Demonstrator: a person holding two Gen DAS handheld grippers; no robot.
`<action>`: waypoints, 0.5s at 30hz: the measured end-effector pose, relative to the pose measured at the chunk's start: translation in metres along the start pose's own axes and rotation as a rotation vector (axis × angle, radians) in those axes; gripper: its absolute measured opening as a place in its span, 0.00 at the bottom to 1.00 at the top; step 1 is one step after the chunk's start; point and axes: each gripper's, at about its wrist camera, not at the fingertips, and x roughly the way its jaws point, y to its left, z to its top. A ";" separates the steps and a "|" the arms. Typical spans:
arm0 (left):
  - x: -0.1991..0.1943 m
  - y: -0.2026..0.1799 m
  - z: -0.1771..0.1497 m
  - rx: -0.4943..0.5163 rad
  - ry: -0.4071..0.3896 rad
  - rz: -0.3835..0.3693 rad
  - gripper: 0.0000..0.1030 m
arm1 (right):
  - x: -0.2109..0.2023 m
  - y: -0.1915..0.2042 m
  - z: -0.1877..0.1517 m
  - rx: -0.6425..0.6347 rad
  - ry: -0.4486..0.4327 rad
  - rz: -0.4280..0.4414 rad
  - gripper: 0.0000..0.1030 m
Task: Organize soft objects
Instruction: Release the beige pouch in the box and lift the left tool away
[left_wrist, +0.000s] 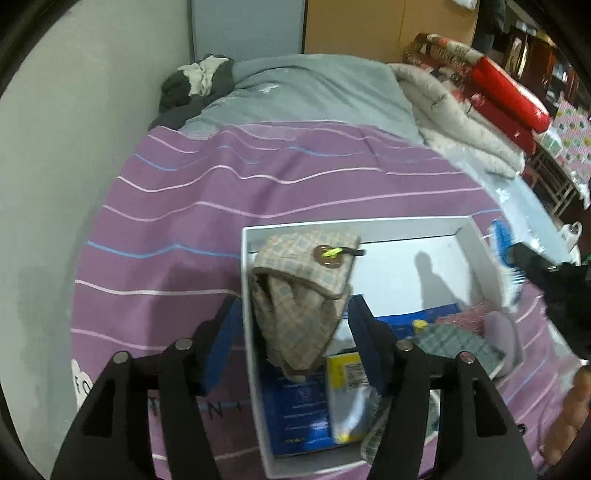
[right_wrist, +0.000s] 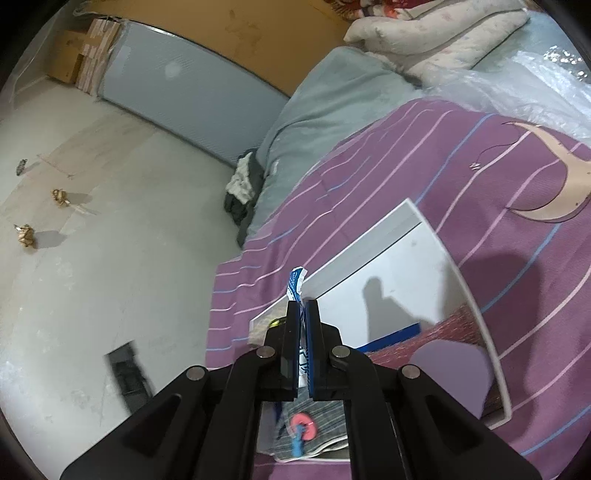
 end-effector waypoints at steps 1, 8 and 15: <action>-0.001 -0.001 0.000 -0.004 0.001 -0.020 0.60 | 0.001 -0.001 0.000 -0.005 -0.006 -0.018 0.01; 0.003 -0.025 0.002 0.041 0.004 -0.046 0.60 | 0.005 -0.013 0.002 -0.009 -0.083 -0.139 0.01; 0.010 -0.044 0.002 0.060 0.016 -0.062 0.60 | 0.013 -0.047 0.002 0.142 -0.142 -0.022 0.02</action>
